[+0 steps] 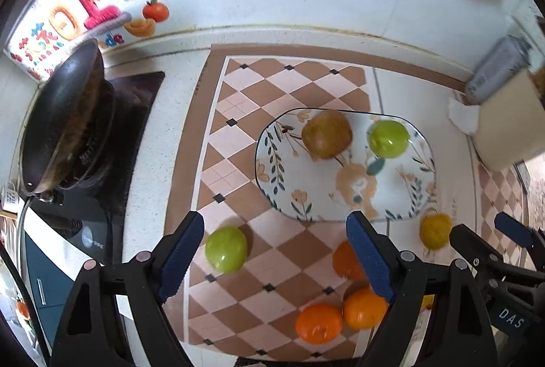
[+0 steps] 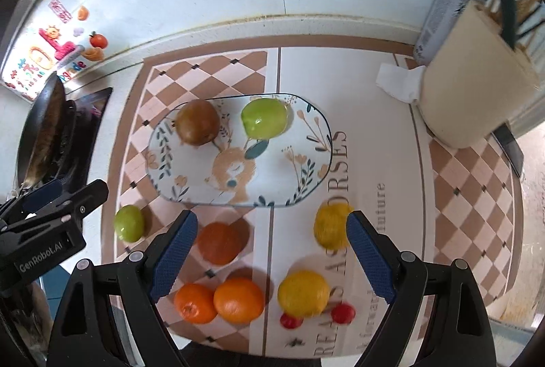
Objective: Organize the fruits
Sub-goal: 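Lift both tools back from the plate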
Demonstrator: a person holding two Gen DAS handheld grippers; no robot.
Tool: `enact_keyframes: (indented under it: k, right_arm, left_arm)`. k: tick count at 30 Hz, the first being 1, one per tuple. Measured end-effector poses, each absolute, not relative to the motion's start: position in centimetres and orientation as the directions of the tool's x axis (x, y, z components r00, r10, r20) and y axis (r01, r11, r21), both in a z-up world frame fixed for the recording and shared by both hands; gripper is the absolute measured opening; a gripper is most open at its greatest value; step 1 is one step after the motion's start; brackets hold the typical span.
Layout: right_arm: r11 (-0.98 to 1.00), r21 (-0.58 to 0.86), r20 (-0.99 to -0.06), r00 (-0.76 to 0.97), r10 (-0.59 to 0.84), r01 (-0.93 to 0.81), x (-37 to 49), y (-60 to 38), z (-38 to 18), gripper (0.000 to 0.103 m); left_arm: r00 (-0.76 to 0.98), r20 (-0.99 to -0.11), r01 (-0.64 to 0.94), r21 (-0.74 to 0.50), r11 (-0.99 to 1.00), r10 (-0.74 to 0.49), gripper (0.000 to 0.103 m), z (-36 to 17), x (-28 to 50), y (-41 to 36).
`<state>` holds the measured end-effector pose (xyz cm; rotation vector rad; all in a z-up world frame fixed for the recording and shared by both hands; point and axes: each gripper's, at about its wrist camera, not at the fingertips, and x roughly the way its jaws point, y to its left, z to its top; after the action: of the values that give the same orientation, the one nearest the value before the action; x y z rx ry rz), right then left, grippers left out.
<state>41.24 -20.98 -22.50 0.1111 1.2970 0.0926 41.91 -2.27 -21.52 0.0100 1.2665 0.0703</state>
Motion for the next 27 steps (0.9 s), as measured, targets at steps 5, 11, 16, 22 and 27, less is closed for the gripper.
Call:
enact_keyframes:
  k: [5,11,16,22,27]
  right_arm:
    - [0.990,0.139,-0.939,0.318,0.133,-0.005,38.0,-20.9,-19.4,0.091]
    - [0.989,0.150,-0.918,0.370,0.145,-0.017,34.3,-20.8,-15.6,0.091]
    - [0.987,0.161,-0.906,0.393,0.156,-0.022,32.4,-20.6,-13.3,0.091]
    - [0.986,0.165,-0.891,0.423,0.165,-0.037,30.9,-20.3,-10.8,0.091]
    - [0.982,0.185,-0.878,0.441,0.185,-0.045,30.2,-20.3,-9.6,0.091]
  left_arm:
    - [0.357,-0.933,-0.020,0.036,0.999,0.041,0.085,-18.4,38.7,-2.5]
    - [0.407,-0.913,-0.003,0.026,1.000,0.025,0.085,-15.1,35.6,-2.2]
    - [0.441,-0.897,0.012,0.019,1.000,0.012,0.085,-12.9,33.3,-2.1]
    - [0.471,-0.882,0.018,0.017,1.000,0.006,0.085,-11.1,31.5,-1.9]
    - [0.487,-0.873,0.018,0.018,1.000,0.007,0.085,-10.4,30.8,-1.7]
